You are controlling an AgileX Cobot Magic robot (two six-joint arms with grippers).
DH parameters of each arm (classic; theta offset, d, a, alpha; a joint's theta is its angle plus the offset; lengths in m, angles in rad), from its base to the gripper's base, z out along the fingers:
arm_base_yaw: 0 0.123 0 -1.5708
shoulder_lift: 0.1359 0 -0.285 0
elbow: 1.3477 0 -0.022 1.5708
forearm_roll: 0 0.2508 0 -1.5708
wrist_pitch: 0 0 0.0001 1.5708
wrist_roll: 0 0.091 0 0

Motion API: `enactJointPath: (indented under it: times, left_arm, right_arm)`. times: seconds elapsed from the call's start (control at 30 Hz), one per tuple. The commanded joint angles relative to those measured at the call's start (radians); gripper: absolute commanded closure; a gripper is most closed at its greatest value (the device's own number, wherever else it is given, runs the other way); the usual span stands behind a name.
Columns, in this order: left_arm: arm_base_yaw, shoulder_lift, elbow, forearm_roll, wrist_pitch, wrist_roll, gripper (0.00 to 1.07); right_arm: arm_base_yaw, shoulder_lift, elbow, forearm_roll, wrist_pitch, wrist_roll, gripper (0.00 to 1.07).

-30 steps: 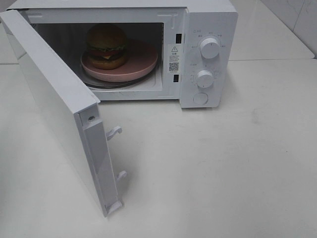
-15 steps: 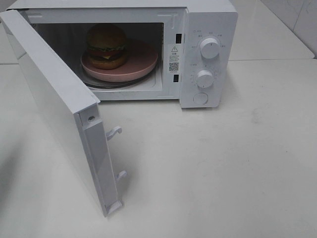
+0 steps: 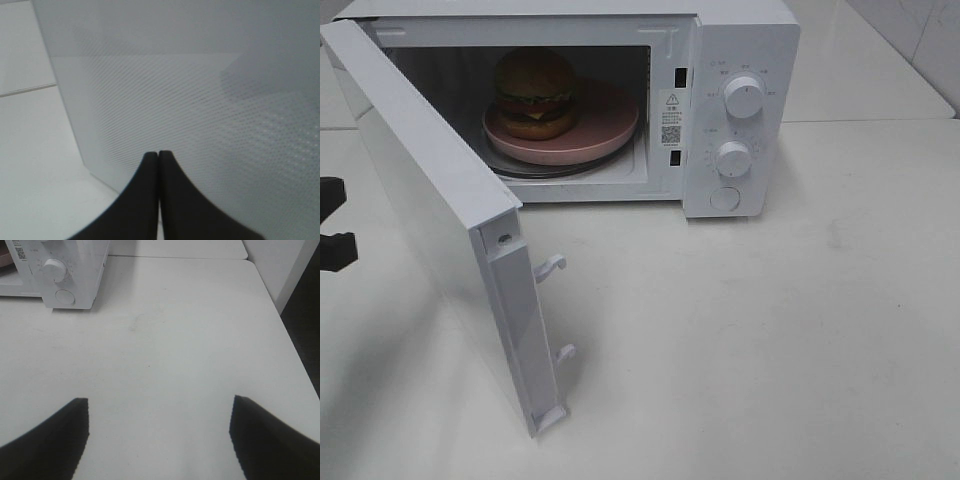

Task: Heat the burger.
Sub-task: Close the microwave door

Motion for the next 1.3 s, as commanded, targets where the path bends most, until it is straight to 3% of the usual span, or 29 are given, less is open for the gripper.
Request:
enactJointPath:
  times: [0.03, 0.07, 0.13, 0.23, 0.37, 0.53, 0.67, 0.83, 1.07, 1.1, 1.13, 1.2, 1.3]
  left_arm:
    - [-0.089, 0.052, -0.012, -0.123, -0.112, 0.071, 1.07]
    - [-0.089, 0.052, -0.012, -0.123, -0.112, 0.071, 1.07]
    - [-0.185, 0.127, -0.012, -0.197, -0.197, 0.09, 1.07]
    - [-0.211, 0.148, -0.012, -0.223, -0.225, 0.09, 1.07]
    - [-0.33, 0.234, -0.013, -0.365, -0.334, 0.123, 1.07]
    - [-0.415, 0.302, -0.064, -0.44, -0.346, 0.137, 1.07]
    - [-0.482, 0.349, -0.15, -0.579, -0.327, 0.164, 1.07]
    - [-0.528, 0.392, -0.258, -0.645, -0.291, 0.225, 1.07]
    - [-0.536, 0.442, -0.398, -0.731, -0.23, 0.253, 1.07]
    - [-0.536, 0.452, -0.444, -0.762, -0.194, 0.305, 1.07]
    - [-0.536, 0.452, -0.444, -0.762, -0.194, 0.305, 1.07]
    - [-0.536, 0.47, -0.513, -0.776, -0.165, 0.359, 1.07]
    - [-0.536, 0.487, -0.577, -0.785, -0.143, 0.359, 1.07]
  right_arm:
    - [-0.008, -0.028, 0.001, 0.003, -0.011, 0.003, 0.32]
    - [-0.008, -0.028, 0.001, 0.003, -0.011, 0.003, 0.32]
    - [-0.008, -0.028, 0.001, 0.003, -0.011, 0.003, 0.32]
    - [-0.008, -0.028, 0.001, 0.003, -0.011, 0.003, 0.32]
    - [-0.008, -0.028, 0.001, 0.003, -0.011, 0.003, 0.32]
    - [-0.008, -0.028, 0.001, 0.003, -0.011, 0.003, 0.32]
    - [-0.008, -0.028, 0.001, 0.003, -0.011, 0.003, 0.32]
    - [-0.008, -0.028, 0.001, 0.003, -0.011, 0.003, 0.32]
    - [-0.008, -0.028, 0.001, 0.003, -0.011, 0.003, 0.32]
    - [-0.008, -0.028, 0.001, 0.003, -0.011, 0.003, 0.32]
    - [-0.008, -0.028, 0.001, 0.003, -0.011, 0.003, 0.32]
    - [-0.008, -0.028, 0.001, 0.003, -0.011, 0.003, 0.32]
    - [-0.008, -0.028, 0.001, 0.003, -0.011, 0.003, 0.32]
